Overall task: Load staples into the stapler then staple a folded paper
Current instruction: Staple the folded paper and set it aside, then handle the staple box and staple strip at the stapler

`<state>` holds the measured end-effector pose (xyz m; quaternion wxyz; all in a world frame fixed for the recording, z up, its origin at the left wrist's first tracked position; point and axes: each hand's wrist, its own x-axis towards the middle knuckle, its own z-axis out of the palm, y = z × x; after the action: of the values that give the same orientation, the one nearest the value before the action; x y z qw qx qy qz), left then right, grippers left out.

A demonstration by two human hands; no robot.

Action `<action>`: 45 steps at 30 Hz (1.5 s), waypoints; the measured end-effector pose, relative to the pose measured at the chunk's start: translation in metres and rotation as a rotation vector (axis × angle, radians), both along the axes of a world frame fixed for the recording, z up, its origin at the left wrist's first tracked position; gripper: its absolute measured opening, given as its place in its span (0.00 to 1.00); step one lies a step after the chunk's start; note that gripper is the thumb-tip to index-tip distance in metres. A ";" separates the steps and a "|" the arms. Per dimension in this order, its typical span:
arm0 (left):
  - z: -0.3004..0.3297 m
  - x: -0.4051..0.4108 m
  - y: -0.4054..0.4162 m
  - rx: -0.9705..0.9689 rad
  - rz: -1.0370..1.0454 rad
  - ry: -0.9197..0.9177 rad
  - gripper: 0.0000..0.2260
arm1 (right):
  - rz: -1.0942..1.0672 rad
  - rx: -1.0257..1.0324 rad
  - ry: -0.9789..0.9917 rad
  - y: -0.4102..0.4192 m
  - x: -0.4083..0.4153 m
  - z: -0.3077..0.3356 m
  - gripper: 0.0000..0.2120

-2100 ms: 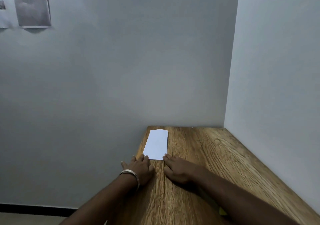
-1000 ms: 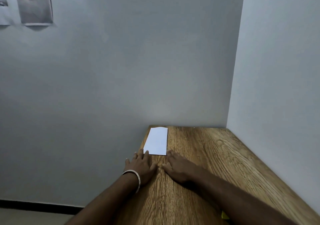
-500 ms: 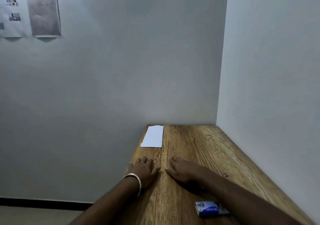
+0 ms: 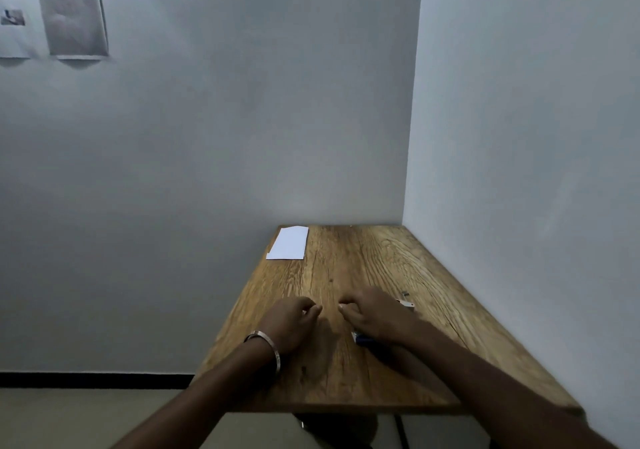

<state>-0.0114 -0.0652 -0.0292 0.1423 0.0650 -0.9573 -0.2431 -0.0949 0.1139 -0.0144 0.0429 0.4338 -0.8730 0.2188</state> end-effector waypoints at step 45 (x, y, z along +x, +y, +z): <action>-0.020 -0.040 0.038 0.048 -0.356 0.099 0.17 | -0.469 -0.172 -0.047 0.065 -0.100 -0.018 0.05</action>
<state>-0.0512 -0.0274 -0.0495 0.1424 -0.1141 -0.9394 -0.2901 -0.1954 0.1787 -0.0327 0.1090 0.2087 -0.9288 0.2862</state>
